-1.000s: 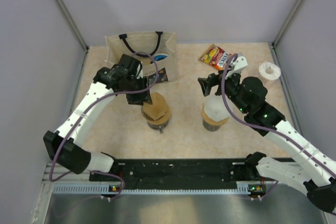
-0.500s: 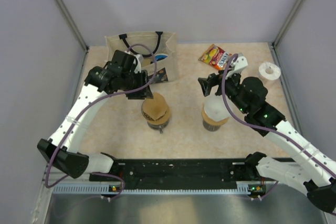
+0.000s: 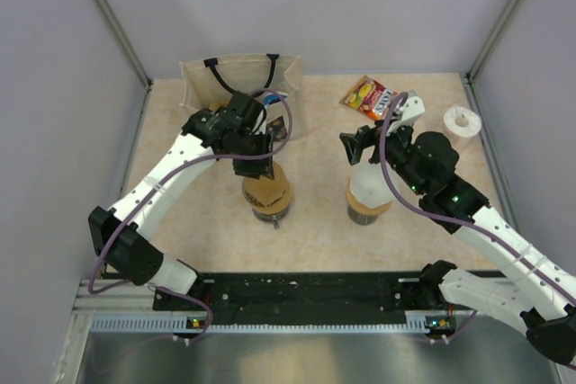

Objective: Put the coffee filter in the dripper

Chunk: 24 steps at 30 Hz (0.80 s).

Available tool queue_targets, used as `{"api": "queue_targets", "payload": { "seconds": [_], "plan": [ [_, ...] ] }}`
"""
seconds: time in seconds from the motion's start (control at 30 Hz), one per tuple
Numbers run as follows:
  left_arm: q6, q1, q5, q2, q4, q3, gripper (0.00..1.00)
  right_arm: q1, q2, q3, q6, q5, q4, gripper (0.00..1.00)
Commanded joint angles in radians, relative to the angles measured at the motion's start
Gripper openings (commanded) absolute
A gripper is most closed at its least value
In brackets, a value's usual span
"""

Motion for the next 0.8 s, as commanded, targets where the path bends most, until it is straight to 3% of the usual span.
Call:
{"api": "queue_targets", "payload": {
  "seconds": [0.0, 0.77],
  "plan": [
    [0.004, -0.015, -0.027, 0.025, 0.050, -0.015, 0.47, -0.002, -0.010, -0.003, -0.010, 0.020, 0.004, 0.98],
    [0.007, -0.038, -0.057, 0.103, 0.071, -0.064, 0.54, -0.002, -0.012, -0.005, -0.021, 0.040, 0.003, 0.98]
  ]
}}
